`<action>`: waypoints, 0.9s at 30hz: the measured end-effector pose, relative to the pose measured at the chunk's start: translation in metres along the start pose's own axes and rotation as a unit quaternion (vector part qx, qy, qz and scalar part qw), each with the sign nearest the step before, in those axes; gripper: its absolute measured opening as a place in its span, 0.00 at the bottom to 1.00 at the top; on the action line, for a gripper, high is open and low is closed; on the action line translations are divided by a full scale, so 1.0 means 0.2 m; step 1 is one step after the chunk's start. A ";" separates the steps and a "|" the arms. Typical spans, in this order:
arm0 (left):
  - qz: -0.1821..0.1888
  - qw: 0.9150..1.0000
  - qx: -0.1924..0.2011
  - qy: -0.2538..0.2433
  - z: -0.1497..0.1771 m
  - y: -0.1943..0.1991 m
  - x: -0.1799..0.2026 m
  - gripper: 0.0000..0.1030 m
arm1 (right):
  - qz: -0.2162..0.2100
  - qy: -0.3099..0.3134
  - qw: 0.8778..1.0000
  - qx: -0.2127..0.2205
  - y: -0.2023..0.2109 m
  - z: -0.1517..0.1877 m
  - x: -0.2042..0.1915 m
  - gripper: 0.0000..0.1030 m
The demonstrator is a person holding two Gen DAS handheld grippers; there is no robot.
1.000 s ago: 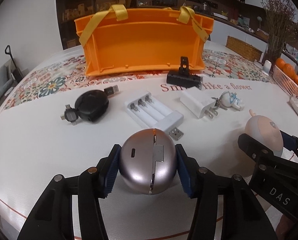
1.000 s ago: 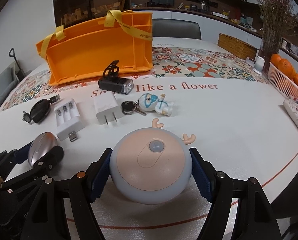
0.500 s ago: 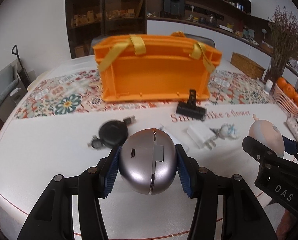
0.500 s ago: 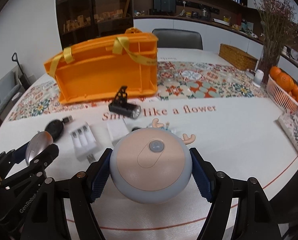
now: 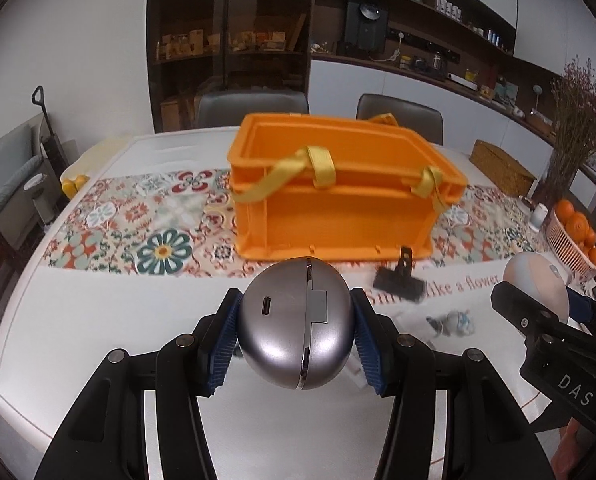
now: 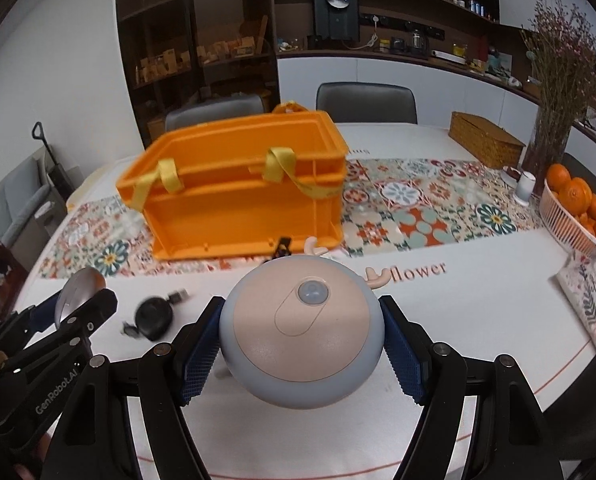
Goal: Organize rigid objects
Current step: 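Carry the speaker and night light with both grippers over the orange crate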
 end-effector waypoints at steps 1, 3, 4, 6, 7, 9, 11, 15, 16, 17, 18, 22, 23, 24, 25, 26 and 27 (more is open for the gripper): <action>0.001 1.000 0.002 -0.001 -0.02 0.00 -0.01 0.52 | 0.000 0.000 1.000 0.001 0.00 -0.02 -0.01 0.73; 0.005 1.000 0.008 -0.004 -0.07 0.01 -0.03 0.52 | -0.001 -0.001 1.000 0.003 0.00 -0.06 -0.04 0.73; 0.006 1.000 0.009 -0.005 -0.09 0.01 -0.04 0.52 | -0.002 -0.001 1.000 0.004 0.00 -0.09 -0.05 0.73; 0.010 1.000 0.014 -0.007 -0.14 0.02 -0.06 0.52 | -0.002 -0.001 1.000 0.005 0.00 -0.12 -0.08 0.73; 0.012 1.000 0.015 -0.007 -0.16 0.02 -0.07 0.52 | -0.002 -0.001 1.000 0.006 0.00 -0.14 -0.10 0.73; 0.017 1.000 0.021 -0.010 -0.22 0.01 -0.10 0.52 | -0.001 -0.002 1.000 0.009 0.00 -0.18 -0.13 0.73; 0.024 0.999 0.023 -0.014 -0.27 0.00 -0.12 0.52 | -0.001 -0.003 1.000 0.012 0.00 -0.22 -0.16 0.73; 0.039 0.999 0.027 -0.023 -0.37 -0.02 -0.14 0.52 | 0.006 -0.010 1.000 0.017 -0.01 -0.30 -0.22 0.73; 0.043 0.998 0.029 -0.025 -0.39 -0.02 -0.15 0.52 | 0.008 -0.012 1.000 0.017 -0.01 -0.32 -0.23 0.73; 0.047 0.998 0.029 -0.029 -0.41 -0.02 -0.15 0.52 | 0.012 -0.015 1.000 0.019 -0.01 -0.34 -0.24 0.73; 0.051 0.998 0.030 -0.031 -0.43 -0.02 -0.16 0.52 | 0.016 -0.017 1.000 0.021 -0.01 -0.36 -0.25 0.73; 0.074 0.996 0.035 -0.043 -0.51 -0.04 -0.16 0.52 | 0.031 -0.026 0.999 0.023 -0.03 -0.42 -0.29 0.73; 0.076 0.995 0.037 -0.046 -0.52 -0.03 -0.16 0.52 | 0.034 -0.027 0.999 0.021 -0.03 -0.43 -0.29 0.73; 0.080 0.995 0.041 -0.050 -0.54 -0.03 -0.15 0.52 | 0.039 -0.030 0.999 0.021 -0.03 -0.44 -0.29 0.73; 0.082 0.995 0.042 -0.050 -0.55 -0.04 -0.16 0.52 | 0.042 -0.033 0.998 0.022 -0.03 -0.46 -0.30 0.73; 0.085 0.994 0.042 -0.049 -0.57 -0.04 -0.15 0.52 | 0.045 -0.034 0.998 0.023 -0.04 -0.47 -0.30 0.73; 0.087 0.994 0.041 -0.048 -0.58 -0.04 -0.15 0.52 | 0.046 -0.034 0.998 0.024 -0.04 -0.49 -0.30 0.73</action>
Point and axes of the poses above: each gripper's, at about its wrist camera, not at the fingertips, and y roughly against the way its jaws point, x to its right, z to its underside, the point moved 8 cm from there along -y, roughly the way its jaws point, and after that the axes turned 3 degrees about -z, right-handed, at the moved point
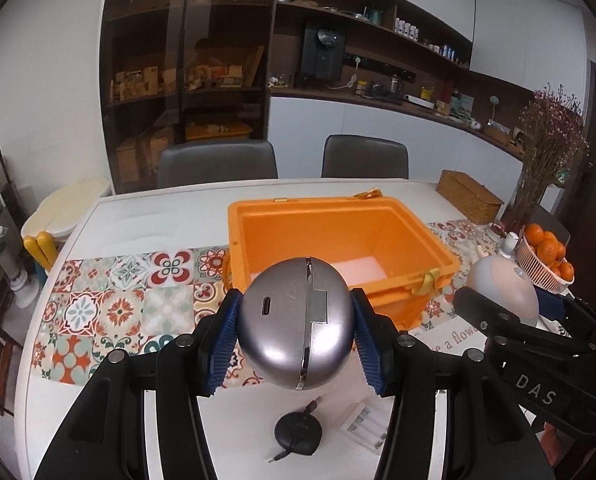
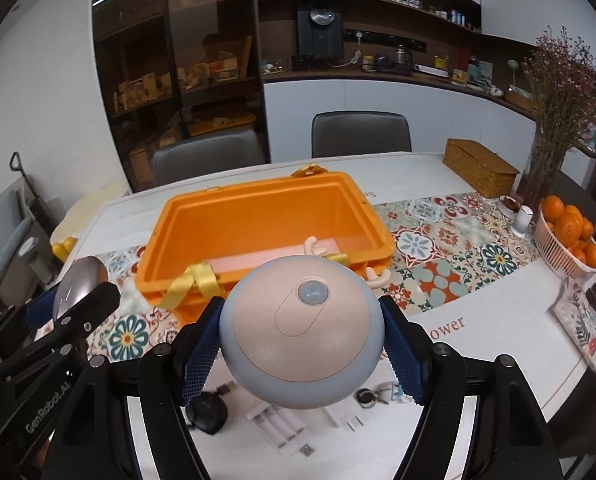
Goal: Organize rigid objects
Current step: 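Carry the speaker and night light with both grippers over the orange crate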
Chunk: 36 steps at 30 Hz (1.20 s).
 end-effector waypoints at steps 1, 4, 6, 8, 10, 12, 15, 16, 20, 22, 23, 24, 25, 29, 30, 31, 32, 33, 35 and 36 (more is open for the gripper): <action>-0.001 1.000 0.001 0.001 -0.01 0.00 0.00 0.52 | 0.000 0.001 1.000 0.001 0.00 -0.01 0.00 0.73; -0.006 1.000 0.002 0.003 -0.05 -0.02 0.00 0.52 | -0.002 0.006 1.000 0.002 -0.02 -0.05 0.00 0.73; -0.010 1.000 0.004 0.005 -0.07 -0.04 0.01 0.52 | -0.007 0.009 1.000 0.002 -0.03 -0.09 0.00 0.73; -0.019 1.000 0.005 0.007 -0.09 -0.06 0.01 0.52 | -0.013 0.012 1.000 0.002 -0.06 -0.12 0.02 0.73; -0.027 1.000 0.005 0.013 -0.11 -0.08 0.02 0.52 | -0.019 0.017 1.000 0.001 -0.09 -0.15 0.03 0.73; -0.031 0.999 0.002 0.021 -0.14 -0.11 0.03 0.52 | -0.025 0.023 0.999 -0.003 -0.13 -0.19 0.04 0.73; -0.043 0.999 -0.002 0.023 -0.18 -0.17 0.05 0.52 | -0.036 0.033 0.999 -0.006 -0.18 -0.25 0.06 0.73; -0.050 0.998 -0.002 0.023 -0.19 -0.19 0.06 0.52 | -0.037 0.040 0.998 -0.008 -0.20 -0.27 0.06 0.73; -0.060 0.998 -0.007 0.032 -0.24 -0.27 0.06 0.52 | -0.046 0.054 0.997 -0.022 -0.32 -0.35 0.07 0.73; -0.068 0.997 -0.010 0.035 -0.27 -0.32 0.06 0.52 | -0.050 0.055 0.997 -0.028 -0.37 -0.38 0.08 0.73; -0.068 0.997 -0.011 0.035 -0.27 -0.33 0.06 0.52 | -0.050 0.058 0.996 -0.034 -0.41 -0.40 0.08 0.73; -0.072 0.997 -0.013 0.034 -0.29 -0.36 0.06 0.52 | -0.053 0.058 0.996 -0.038 -0.43 -0.41 0.09 0.73; -0.075 0.996 -0.016 0.032 -0.30 -0.38 0.06 0.52 | -0.056 0.058 0.996 -0.044 -0.46 -0.42 0.09 0.73; -0.079 0.996 -0.037 0.032 -0.32 -0.47 0.06 0.52 | -0.062 0.061 0.994 -0.073 -0.57 -0.46 0.09 0.73; -0.078 0.995 -0.043 0.033 -0.33 -0.50 0.06 0.52 | -0.063 0.064 0.993 -0.081 -0.61 -0.47 0.09 0.73; -0.077 0.995 -0.052 0.032 -0.33 -0.53 0.06 0.52 | -0.068 0.065 0.992 -0.089 -0.63 -0.47 0.09 0.73; -0.076 0.995 -0.062 0.030 -0.33 -0.56 0.06 0.52 | -0.073 0.064 0.990 -0.098 -0.66 -0.48 0.08 0.73; -0.077 0.994 -0.074 0.033 -0.33 -0.59 0.06 0.52 | -0.078 0.063 0.989 -0.109 -0.70 -0.48 0.08 0.73; -0.069 0.992 -0.098 0.040 -0.33 -0.67 0.05 0.52 | -0.080 0.064 0.986 -0.130 -0.76 -0.48 0.07 0.73; -0.071 0.990 -0.112 0.040 -0.33 -0.71 0.05 0.52 | -0.082 0.067 0.984 -0.142 -0.80 -0.48 0.06 0.73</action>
Point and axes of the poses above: each gripper's, at about its wrist camera, not at the fingertips, and y roughly against the way its jaws point, x to its right, z to its underside, the point moved 8 cm from there along -y, roughly the way its jaws point, and after that the axes turned 3 degrees about -z, right-handed, at the moved point
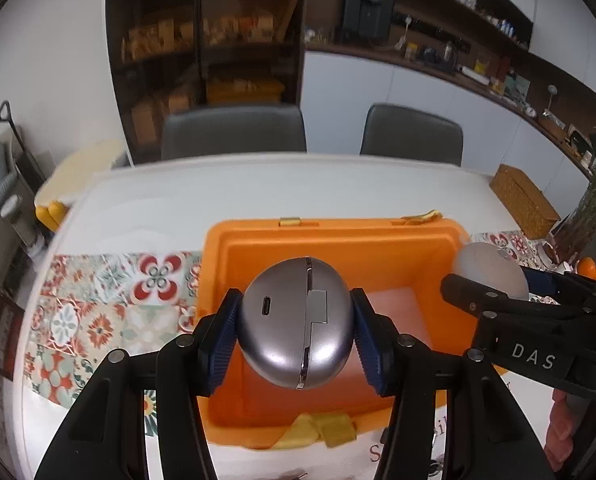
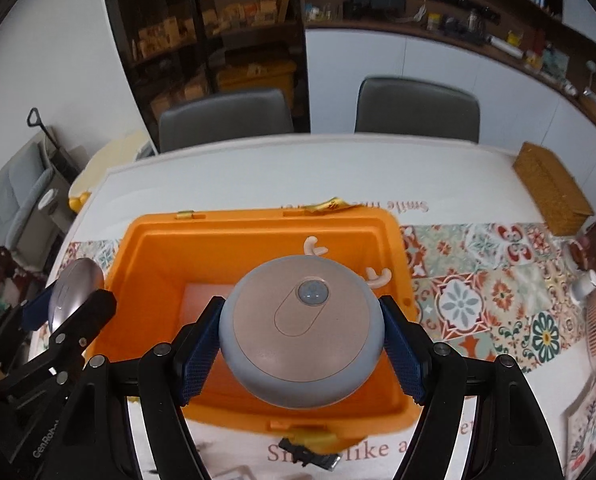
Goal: Organize rigid objects
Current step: 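Carry the speaker and night light with both grippers over the orange crate, then open both grippers to drop the speaker and night light into the crate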
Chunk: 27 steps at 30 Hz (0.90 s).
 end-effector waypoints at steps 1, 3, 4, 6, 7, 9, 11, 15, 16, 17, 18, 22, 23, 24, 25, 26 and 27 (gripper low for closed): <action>0.001 1.000 -0.008 -0.001 0.00 -0.02 0.00 0.52 | -0.004 -0.001 1.000 -0.009 -0.03 -0.01 0.00 0.73; 0.005 0.999 -0.032 0.002 0.00 -0.09 0.01 0.52 | -0.002 -0.004 1.000 -0.027 -0.09 -0.02 0.01 0.73; 0.003 0.999 -0.041 0.001 0.01 -0.12 0.01 0.52 | -0.004 -0.005 0.999 -0.034 -0.12 -0.02 0.01 0.73; 0.007 0.998 -0.061 0.003 0.02 -0.17 0.01 0.52 | -0.008 -0.008 0.999 -0.053 -0.18 -0.01 0.02 0.73; 0.007 0.997 -0.071 0.003 0.03 -0.20 0.01 0.52 | -0.009 -0.009 0.998 -0.064 -0.21 -0.01 0.02 0.73; 0.004 0.996 -0.083 -0.002 0.05 -0.24 0.02 0.52 | -0.006 -0.008 0.997 -0.080 -0.26 -0.01 0.02 0.73; -0.002 0.996 -0.090 -0.005 0.06 -0.26 0.03 0.52 | -0.006 -0.006 0.996 -0.094 -0.31 0.00 0.03 0.73; -0.003 0.994 -0.113 -0.012 0.10 -0.32 0.04 0.52 | 0.001 0.000 0.994 -0.112 -0.38 0.02 0.03 0.73; -0.005 0.993 -0.116 -0.013 0.10 -0.33 0.04 0.52 | 0.000 0.001 0.993 -0.115 -0.39 0.02 0.03 0.73; -0.004 0.993 -0.118 -0.013 0.11 -0.34 0.04 0.52 | 0.000 0.001 0.993 -0.118 -0.40 0.03 0.03 0.73; -0.004 0.993 -0.121 -0.011 0.11 -0.34 0.05 0.52 | 0.000 0.002 0.993 -0.122 -0.41 0.03 0.03 0.73; -0.005 0.990 -0.137 -0.012 0.13 -0.38 0.05 0.52 | -0.006 0.004 0.990 -0.138 -0.44 0.05 0.03 0.73; -0.005 0.990 -0.141 -0.011 0.13 -0.39 0.05 0.52 | -0.007 0.003 0.990 -0.141 -0.45 0.04 0.03 0.73; -0.005 0.989 -0.145 -0.011 0.14 -0.39 0.05 0.52 | -0.006 0.003 0.990 -0.144 -0.46 0.05 0.03 0.73; -0.005 0.989 -0.148 -0.011 0.15 -0.40 0.05 0.52 | -0.005 0.005 0.989 -0.145 -0.47 0.05 0.03 0.73; -0.006 0.989 -0.150 -0.011 0.16 -0.41 0.05 0.52 | -0.005 0.005 0.989 -0.147 -0.47 0.05 0.03 0.73; -0.008 0.988 -0.152 -0.012 0.16 -0.41 0.05 0.52 | -0.006 0.004 0.989 -0.149 -0.48 0.06 0.03 0.73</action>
Point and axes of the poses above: each gripper's, at about its wrist camera, not at the fingertips, and y roughly against the way its jaws point, x to its right, z to its underside, the point moved 8 cm from there along -y, roughly the way its jaws point, and after that the axes turned 3 degrees about -z, right-handed, at the moved point
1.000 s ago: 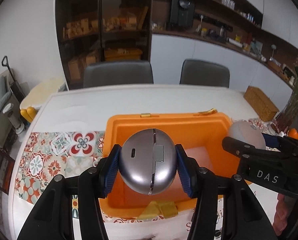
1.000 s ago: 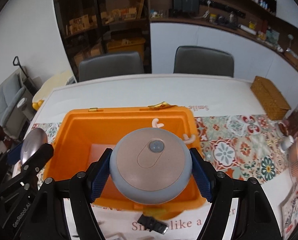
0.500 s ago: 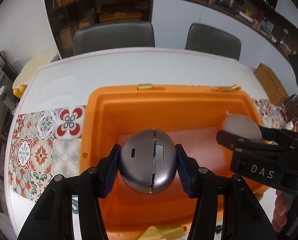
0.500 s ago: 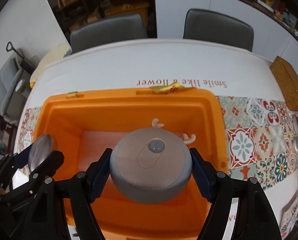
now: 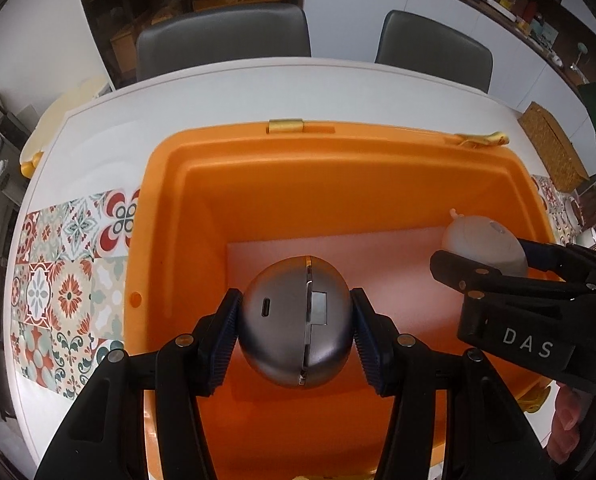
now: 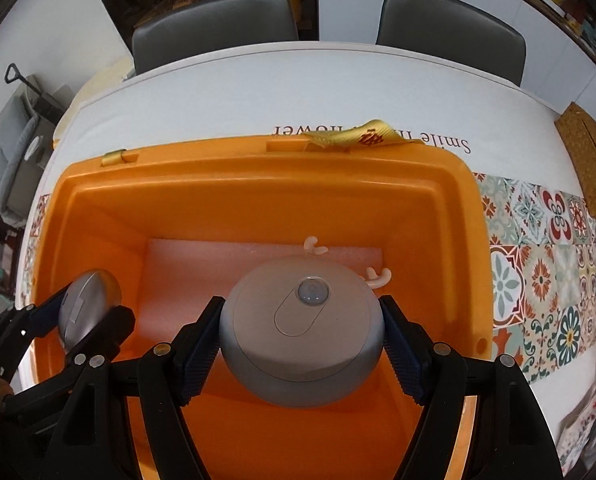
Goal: Organize rigid objects
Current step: 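Open both grippers to drop the speaker and night light into the crate, then move both open grippers back toward the remaining items on the table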
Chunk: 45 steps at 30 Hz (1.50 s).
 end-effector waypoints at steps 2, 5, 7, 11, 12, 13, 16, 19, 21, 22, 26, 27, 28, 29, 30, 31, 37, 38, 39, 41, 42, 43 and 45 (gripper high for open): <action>-0.001 1.000 0.000 0.000 0.00 0.01 0.00 0.53 | 0.000 0.000 1.000 -0.004 -0.01 0.01 0.01 0.73; -0.009 1.000 0.004 0.001 -0.02 0.03 -0.01 0.63 | -0.001 -0.005 1.000 -0.009 -0.02 0.01 0.02 0.73; -0.015 1.000 0.010 0.003 -0.02 0.04 -0.02 0.68 | -0.001 -0.008 1.000 -0.006 -0.02 0.00 0.03 0.73; -0.015 1.000 0.009 0.012 -0.03 0.06 -0.04 0.70 | -0.001 -0.009 1.000 -0.005 -0.01 -0.01 0.02 0.75; -0.014 1.000 0.010 0.014 -0.03 0.07 -0.04 0.70 | 0.003 -0.009 1.000 -0.001 0.01 -0.01 0.02 0.76; -0.014 1.000 0.011 0.014 -0.03 0.08 -0.04 0.70 | 0.007 -0.008 1.000 0.005 0.02 -0.02 0.02 0.77; -0.013 1.000 0.015 0.016 -0.03 0.10 -0.05 0.70 | 0.014 -0.009 1.000 0.024 0.10 -0.03 0.02 0.80; -0.009 0.999 0.022 0.022 -0.01 0.14 -0.06 0.70 | 0.019 -0.016 0.999 0.044 0.18 -0.02 0.04 0.81; -0.009 0.999 0.027 0.024 0.00 0.17 -0.06 0.70 | 0.020 -0.023 0.998 0.055 0.22 -0.01 0.05 0.81; -0.008 0.999 0.030 0.024 0.01 0.19 -0.06 0.70 | 0.019 -0.027 0.998 0.059 0.24 0.01 0.06 0.81; -0.014 0.998 0.051 0.021 0.04 0.28 -0.07 0.70 | 0.013 -0.036 0.996 0.079 0.33 0.06 0.06 0.81; -0.015 0.998 0.057 0.020 0.06 0.30 -0.07 0.70 | 0.012 -0.039 0.996 0.084 0.34 0.07 0.06 0.81; -0.015 0.998 0.063 0.019 0.07 0.33 -0.07 0.70 | 0.010 -0.042 0.995 0.089 0.37 0.08 0.06 0.81; -0.015 0.997 0.070 0.019 0.08 0.36 -0.08 0.70 | 0.008 -0.045 0.994 0.096 0.39 0.10 0.06 0.81; -0.015 0.997 0.075 0.020 0.09 0.38 -0.08 0.70 | 0.008 -0.047 0.994 0.100 0.41 0.11 0.07 0.81; -0.015 0.996 0.081 0.021 0.10 0.40 -0.08 0.70 | 0.008 -0.048 0.993 0.107 0.44 0.13 0.07 0.81; -0.011 0.992 0.125 0.031 0.18 0.57 -0.11 0.73 | 0.003 -0.054 0.988 0.147 0.57 0.22 0.04 0.81; -0.012 0.991 0.133 0.033 0.19 0.59 -0.12 0.75 | 0.006 -0.056 0.986 0.157 0.60 0.25 0.03 0.81; -0.014 0.990 0.138 0.033 0.21 0.61 -0.12 0.75 | 0.005 -0.056 0.985 0.163 0.61 0.26 0.03 0.81; -0.018 0.988 0.148 0.034 0.23 0.65 -0.14 0.75 | 0.003 -0.053 0.982 0.179 0.66 0.30 0.01 0.81; -0.020 0.987 0.153 0.034 0.25 0.66 -0.14 0.76 | 0.003 -0.053 0.981 0.184 0.68 0.32 0.00 0.81; -0.022 0.987 0.155 0.034 0.27 0.67 -0.15 0.76 | 0.003 -0.051 0.981 0.189 0.69 0.33 0.00 0.81; -0.027 0.986 0.159 0.034 0.31 0.69 -0.16 0.78 | 0.004 -0.051 0.979 0.195 0.71 0.38 -0.01 0.81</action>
Point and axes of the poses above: each gripper's, at about its wrist camera, not at the fingertips, and y roughly against the way its jaws point, x to its right, z to its underside, the point moved 8 cm from there along -y, roughly the way its jaws point, and after that the axes turned 3 degrees about -z, right-handed, at the moved point
